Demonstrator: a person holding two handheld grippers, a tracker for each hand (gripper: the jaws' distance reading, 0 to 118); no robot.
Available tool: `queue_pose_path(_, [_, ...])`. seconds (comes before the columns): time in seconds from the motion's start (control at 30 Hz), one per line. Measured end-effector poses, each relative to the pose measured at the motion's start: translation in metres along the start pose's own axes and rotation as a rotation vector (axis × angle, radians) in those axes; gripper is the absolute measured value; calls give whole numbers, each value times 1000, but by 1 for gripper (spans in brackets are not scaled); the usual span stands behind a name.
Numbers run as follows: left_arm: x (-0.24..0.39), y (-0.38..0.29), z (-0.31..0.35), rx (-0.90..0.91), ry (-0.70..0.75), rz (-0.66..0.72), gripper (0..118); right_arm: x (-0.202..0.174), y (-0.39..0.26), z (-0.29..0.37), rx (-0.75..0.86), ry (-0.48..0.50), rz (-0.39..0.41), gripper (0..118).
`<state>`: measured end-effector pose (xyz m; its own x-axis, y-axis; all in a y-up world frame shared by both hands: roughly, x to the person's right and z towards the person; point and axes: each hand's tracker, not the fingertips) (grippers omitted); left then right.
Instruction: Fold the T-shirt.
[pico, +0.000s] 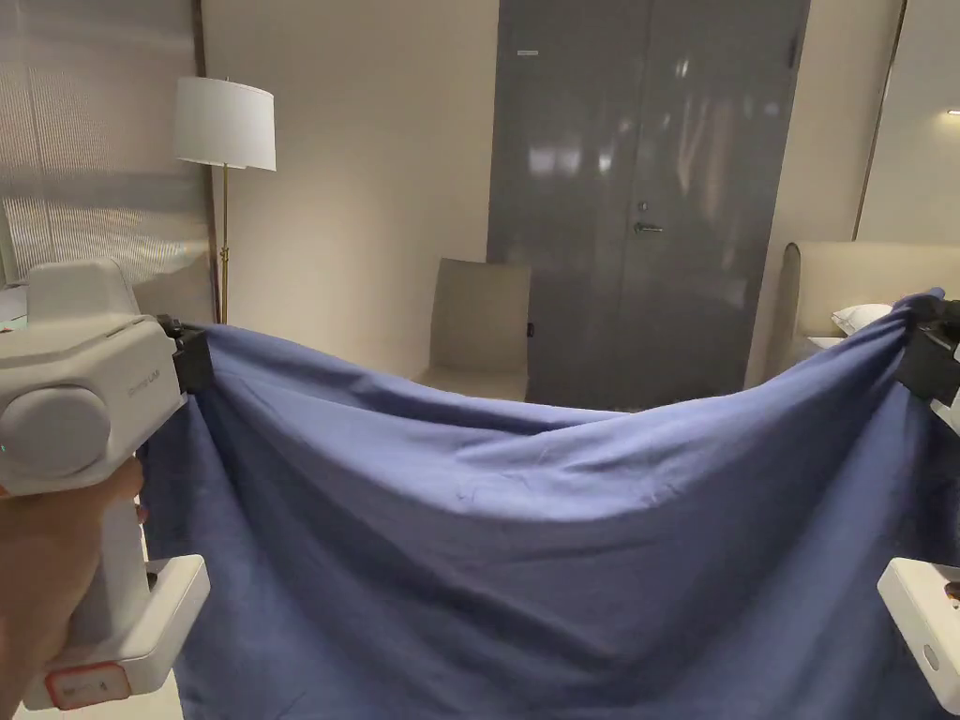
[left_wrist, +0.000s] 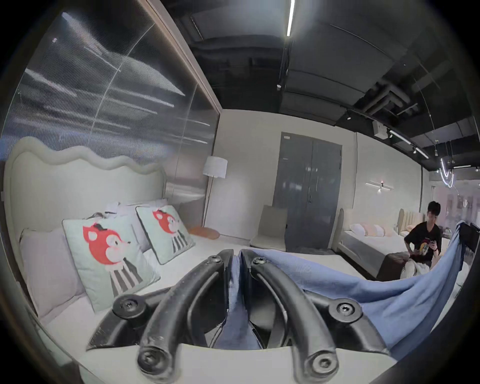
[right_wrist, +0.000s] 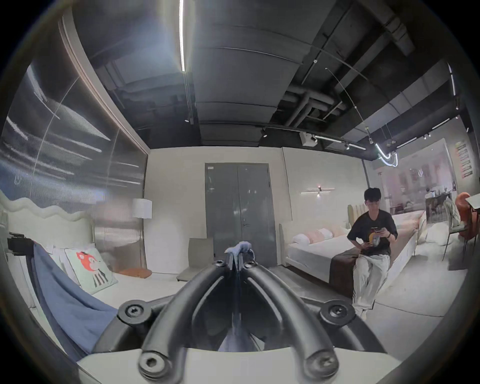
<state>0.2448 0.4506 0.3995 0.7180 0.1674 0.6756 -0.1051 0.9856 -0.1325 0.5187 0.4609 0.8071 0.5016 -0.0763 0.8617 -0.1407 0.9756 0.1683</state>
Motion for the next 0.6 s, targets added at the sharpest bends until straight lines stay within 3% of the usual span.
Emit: queue_pose_path(0.6, [22, 86, -199, 129, 43, 40, 5, -55, 47, -219, 145, 6, 22, 3])
